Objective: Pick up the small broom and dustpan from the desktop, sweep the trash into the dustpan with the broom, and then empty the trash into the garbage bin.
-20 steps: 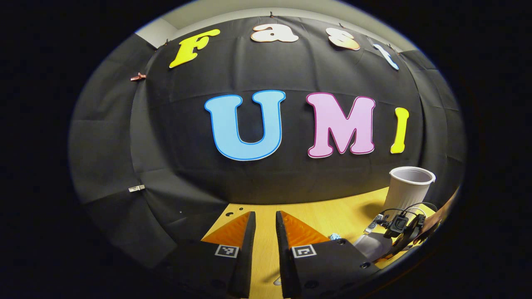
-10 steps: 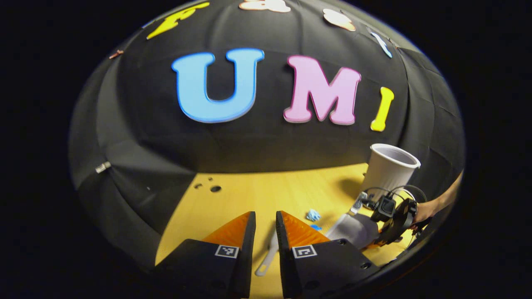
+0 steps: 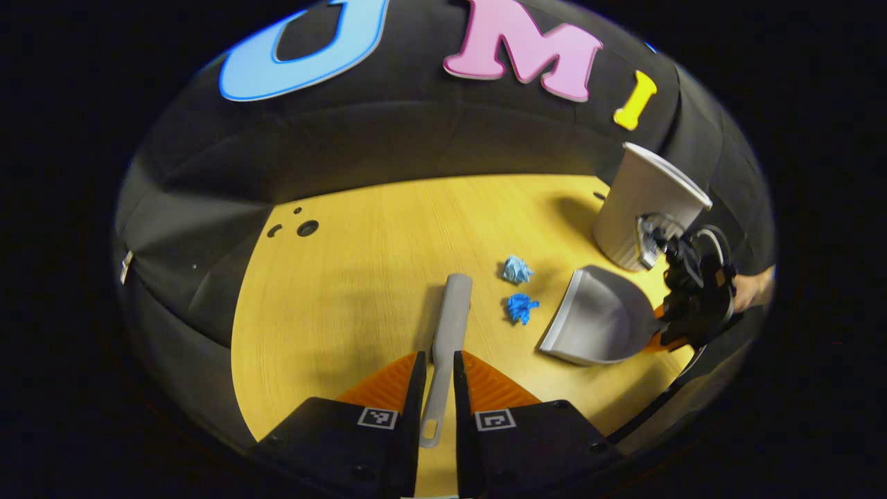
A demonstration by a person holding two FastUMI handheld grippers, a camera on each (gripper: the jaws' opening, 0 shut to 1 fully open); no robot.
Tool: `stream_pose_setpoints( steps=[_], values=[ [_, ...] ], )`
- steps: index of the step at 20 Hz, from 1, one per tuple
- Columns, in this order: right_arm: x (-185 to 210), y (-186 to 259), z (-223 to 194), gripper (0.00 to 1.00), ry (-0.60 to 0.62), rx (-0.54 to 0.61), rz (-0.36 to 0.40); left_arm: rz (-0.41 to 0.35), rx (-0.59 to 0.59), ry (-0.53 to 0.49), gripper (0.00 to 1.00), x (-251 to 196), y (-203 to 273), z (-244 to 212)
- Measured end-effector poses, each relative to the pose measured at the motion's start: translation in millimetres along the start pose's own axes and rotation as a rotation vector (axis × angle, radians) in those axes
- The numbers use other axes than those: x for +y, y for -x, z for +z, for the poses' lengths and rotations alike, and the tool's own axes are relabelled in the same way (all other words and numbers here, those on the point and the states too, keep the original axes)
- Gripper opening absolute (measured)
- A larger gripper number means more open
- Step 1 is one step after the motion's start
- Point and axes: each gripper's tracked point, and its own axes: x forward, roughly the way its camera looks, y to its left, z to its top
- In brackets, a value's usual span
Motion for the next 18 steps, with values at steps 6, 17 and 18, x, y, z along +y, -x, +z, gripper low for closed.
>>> stream_pose_setpoints(
  steps=[6,17,18],
  values=[
    [-8,4,-3,0.34,-0.054,-0.01,-0.028,-0.097,0.205,-0.125,0.39,-6,-37,-30],
    [-4,0,1,0.34,-0.104,0.0,-0.029,-0.122,0.369,-0.159,0.55,2,-74,-47],
    [-4,0,0,0.34,-0.104,0.003,-0.03,-0.122,0.386,-0.154,0.59,1,-79,-48]
  ],
)
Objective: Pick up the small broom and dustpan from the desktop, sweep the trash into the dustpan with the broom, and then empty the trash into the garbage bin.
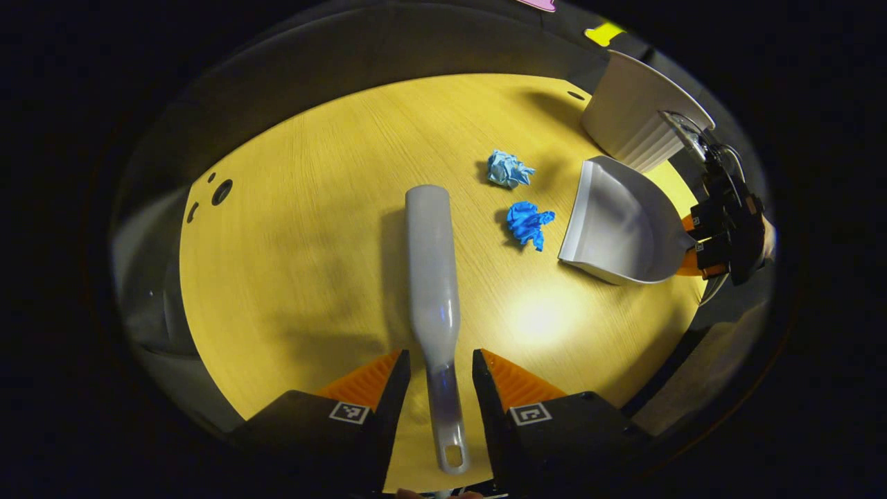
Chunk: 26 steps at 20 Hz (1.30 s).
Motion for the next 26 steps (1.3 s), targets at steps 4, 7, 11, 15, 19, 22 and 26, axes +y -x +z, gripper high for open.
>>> stream_pose_setpoints(
  steps=[4,7,11,15,19,22,26],
  values=[
    [0,2,1,0.34,-0.006,0.003,0.0,-0.003,0.089,-0.02,0.6,-3,-20,-12],
    [2,3,2,0.34,-0.009,0.0,-0.003,0.003,0.099,-0.016,0.59,-3,-25,-10],
    [5,3,-1,0.34,0.016,0.005,-0.008,0.045,0.107,-0.063,0.3,6,-27,-3],
    [9,6,-4,0.34,0.034,0.011,0.005,0.063,0.072,-0.117,0.19,10,-28,23],
    [7,7,-2,0.34,0.061,0.016,-0.003,0.093,0.046,-0.211,0.14,10,-37,59],
    [7,7,2,0.34,0.054,0.012,0.002,0.07,0.054,-0.271,0.18,-8,-45,74],
    [5,5,4,0.34,0.063,0.008,-0.002,-0.019,0.057,-0.318,0.18,-46,-51,78]
  ],
)
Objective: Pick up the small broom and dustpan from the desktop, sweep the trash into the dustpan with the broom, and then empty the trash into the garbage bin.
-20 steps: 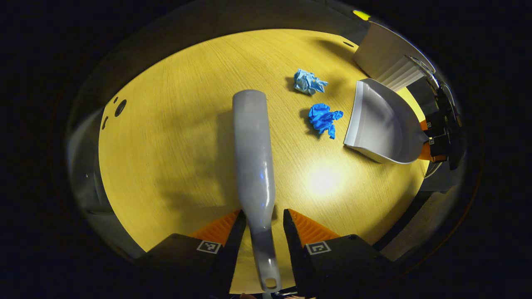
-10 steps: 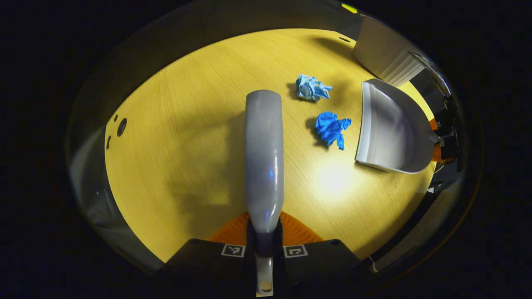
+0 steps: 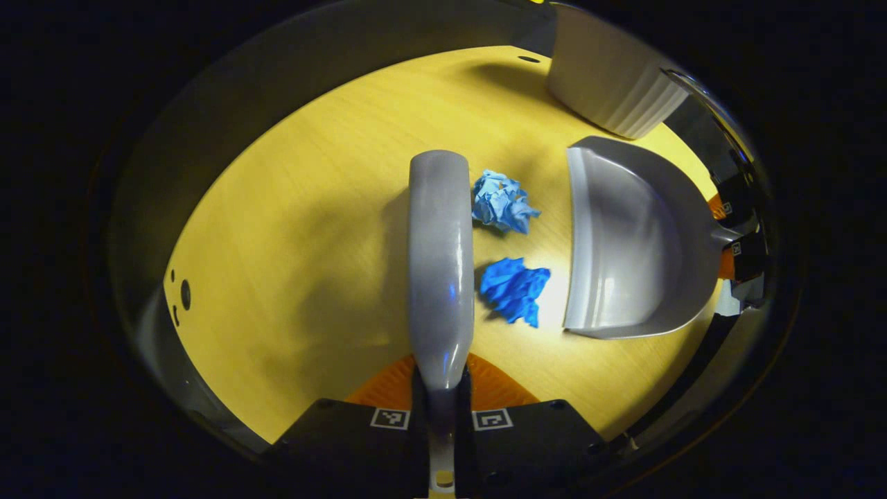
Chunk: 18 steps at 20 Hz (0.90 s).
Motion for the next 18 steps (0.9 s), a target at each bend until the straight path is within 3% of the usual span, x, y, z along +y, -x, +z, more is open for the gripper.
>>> stream_pose_setpoints(
  steps=[3,4,11,15,18],
  values=[
    [0,-1,0,0.38,-0.003,-0.007,0.0,-0.051,-0.002,-0.001,0.18,-25,1,3],
    [1,0,0,0.34,-0.005,-0.008,0.0,-0.064,-0.002,0.005,0.18,-33,1,5],
    [1,-2,-1,0.34,-0.01,-0.022,-0.002,-0.14,-0.02,0.036,0.18,-78,7,13],
    [2,-4,-1,0.34,-0.01,-0.037,0.005,-0.168,-0.032,0.025,0.22,-85,12,13],
    [3,-6,-1,0.34,-0.007,-0.064,0.005,-0.215,-0.032,-0.042,0.18,-96,22,11]
  ],
)
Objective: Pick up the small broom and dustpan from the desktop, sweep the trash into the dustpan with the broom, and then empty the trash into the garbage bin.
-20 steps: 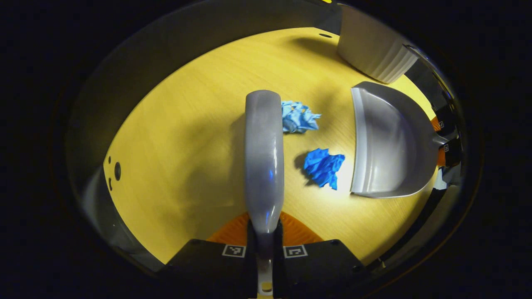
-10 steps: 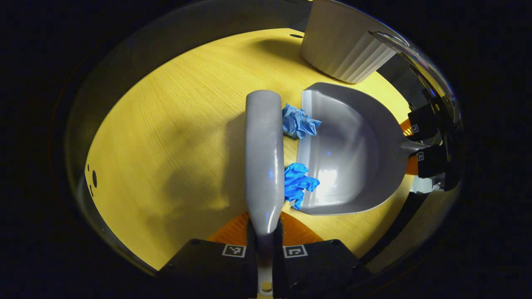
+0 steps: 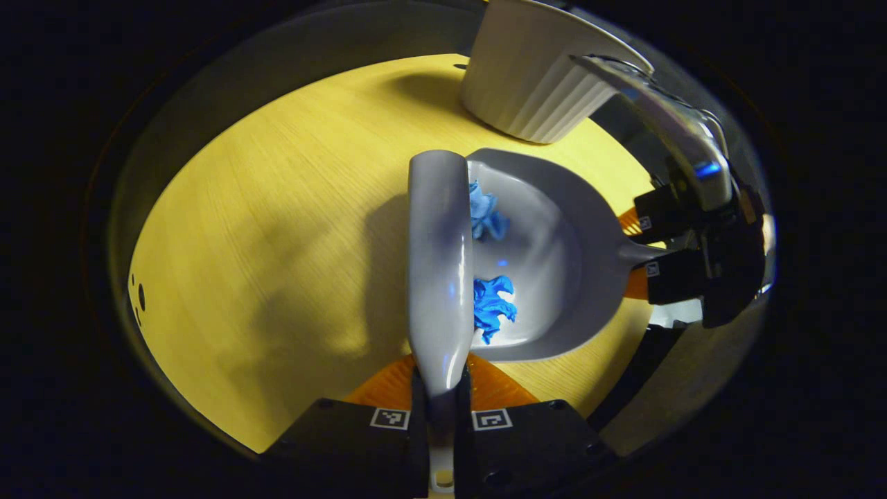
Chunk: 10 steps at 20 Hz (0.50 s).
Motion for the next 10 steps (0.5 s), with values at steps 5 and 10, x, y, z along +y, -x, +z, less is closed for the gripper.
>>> stream_pose_setpoints(
  steps=[5,10],
  values=[
    [-2,-10,1,0.34,-0.017,-0.061,-0.004,0.028,-0.025,-0.004,0.18,4,11,5],
    [5,-7,7,0.34,-0.127,-0.107,0.001,0.086,-0.118,0.106,0.18,22,24,5]
  ],
)
